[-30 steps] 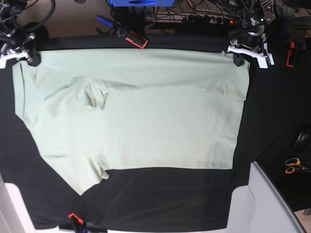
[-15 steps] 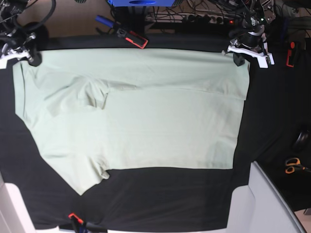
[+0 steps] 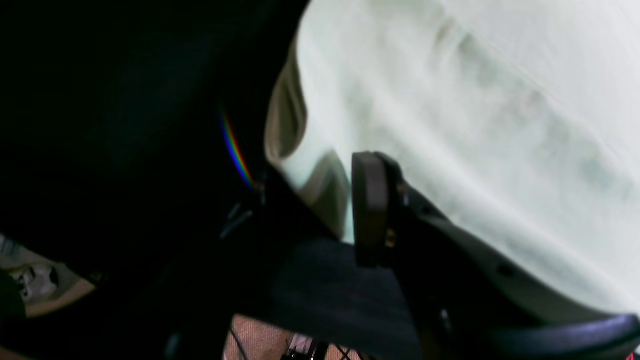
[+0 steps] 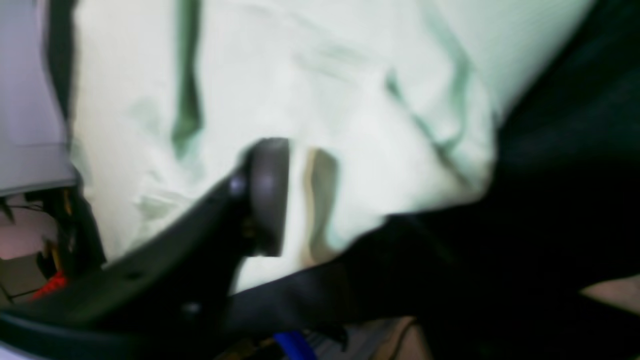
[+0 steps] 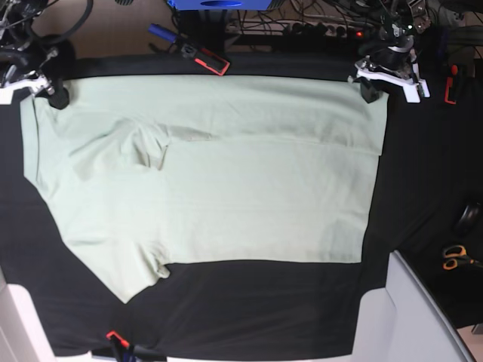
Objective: Fold the T-shirt properly
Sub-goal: 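Open both grippers and lift them off the shirt, then move the right gripper along the shirt side to its middle and grasp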
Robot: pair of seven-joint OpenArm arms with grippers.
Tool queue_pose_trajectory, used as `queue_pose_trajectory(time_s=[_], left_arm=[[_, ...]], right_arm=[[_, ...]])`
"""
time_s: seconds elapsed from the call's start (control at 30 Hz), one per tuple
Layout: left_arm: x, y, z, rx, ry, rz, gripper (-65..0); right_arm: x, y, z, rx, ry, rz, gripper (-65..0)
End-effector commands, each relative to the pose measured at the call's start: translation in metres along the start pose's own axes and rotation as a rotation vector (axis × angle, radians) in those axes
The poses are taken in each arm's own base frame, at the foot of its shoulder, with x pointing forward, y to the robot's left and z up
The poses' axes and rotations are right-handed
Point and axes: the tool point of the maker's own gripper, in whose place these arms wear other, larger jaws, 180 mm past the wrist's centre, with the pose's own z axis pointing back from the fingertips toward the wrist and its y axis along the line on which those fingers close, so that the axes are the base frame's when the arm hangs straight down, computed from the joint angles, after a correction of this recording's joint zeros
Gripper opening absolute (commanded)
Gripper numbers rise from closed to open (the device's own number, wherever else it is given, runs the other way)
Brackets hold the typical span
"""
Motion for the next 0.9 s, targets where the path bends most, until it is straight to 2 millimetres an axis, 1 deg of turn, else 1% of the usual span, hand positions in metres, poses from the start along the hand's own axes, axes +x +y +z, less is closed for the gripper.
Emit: queue_pose_trajectory(time_s=[0.0, 0.03, 0.07, 0.1, 0.17, 0.27, 0.3, 0.37, 0.43, 0.47, 0.53, 0.6, 0.63, 0.67, 0.7, 0.73, 0.77, 0.8, 0.83, 0.87], left_arm=[[-0.006, 0.027, 0.009, 0.080, 0.032, -0.009, -41.8], [-0.003, 0.036, 0.013, 0.102, 0.023, -0.002, -41.8], [0.000, 0.044, 0.016, 0.121, 0.014, 0.002, -41.8], [0.001, 0.053, 0.020, 0.143, 0.009, 0.008, -41.8], [0.009, 0.070, 0.028, 0.185, -0.014, 0.019, -41.7], [0.023, 0.094, 0.037, 0.238, -0.046, 0.017, -41.7], [0.025, 0.100, 0.040, 0.250, -0.047, 0.011, -41.7], [0.042, 0.103, 0.046, 0.255, -0.087, -0.007, -41.7], [0.058, 0.096, 0.053, 0.245, -0.124, -0.042, -41.8], [0.068, 0.088, 0.057, 0.227, -0.149, -0.063, -41.8], [0.091, 0.069, 0.065, 0.195, -0.216, -0.096, -42.5], [0.110, 0.047, 0.074, 0.168, -0.284, -0.108, -43.0], [0.119, 0.036, 0.076, 0.152, -0.315, -0.110, -45.9], [0.122, 0.026, 0.076, 0.130, -0.328, -0.111, -51.1], [0.125, 0.011, 0.070, 0.094, -0.335, -0.111, -58.3], [0.126, -0.003, 0.064, 0.055, -0.335, -0.118, -65.0], [0.125, -0.018, 0.055, 0.013, -0.327, -0.127, -65.0], [0.121, -0.027, 0.048, -0.017, -0.311, -0.132, -65.0], [0.114, -0.039, 0.039, -0.053, -0.288, -0.137, -65.0], [0.108, -0.048, 0.031, -0.080, -0.268, -0.139, -65.0]], right_arm=[[-0.012, -0.022, 0.009, -0.093, 0.070, -0.001, -30.3], [-0.014, -0.025, 0.012, -0.100, 0.060, -0.019, -26.0], [-0.016, -0.029, 0.016, -0.110, 0.048, -0.038, -22.9], [-0.013, -0.032, 0.021, -0.120, 0.035, -0.038, -21.8], [-0.003, -0.032, 0.029, -0.132, 0.009, -0.008, -21.6], [0.012, -0.030, 0.047, -0.160, -0.029, 0.062, -21.6], [0.018, -0.027, 0.052, -0.165, -0.043, 0.089, -21.6], [0.027, -0.021, 0.061, -0.174, -0.067, 0.137, -21.6], [0.040, -0.010, 0.066, -0.172, -0.096, 0.191, -21.6], [0.046, -0.004, 0.070, -0.173, -0.110, 0.222, -21.6], [0.054, 0.010, 0.073, -0.167, -0.110, 0.282, -21.6], [0.059, 0.033, 0.069, -0.138, -0.088, 0.369, -21.8], [0.065, 0.047, 0.067, -0.121, -0.078, 0.429, -22.9], [0.066, 0.059, 0.063, -0.100, -0.063, 0.477, -25.7], [0.064, 0.071, 0.057, -0.072, -0.043, 0.520, -30.2], [0.059, 0.081, 0.049, -0.042, -0.012, 0.557, -36.1], [0.056, 0.094, 0.039, -0.006, 0.015, 0.597, -43.7], [0.050, 0.103, 0.031, 0.022, 0.046, 0.625, -51.2], [0.040, 0.111, 0.021, 0.054, 0.089, 0.649, -60.2], [0.032, 0.116, 0.014, 0.077, 0.117, 0.663, -65.0]])
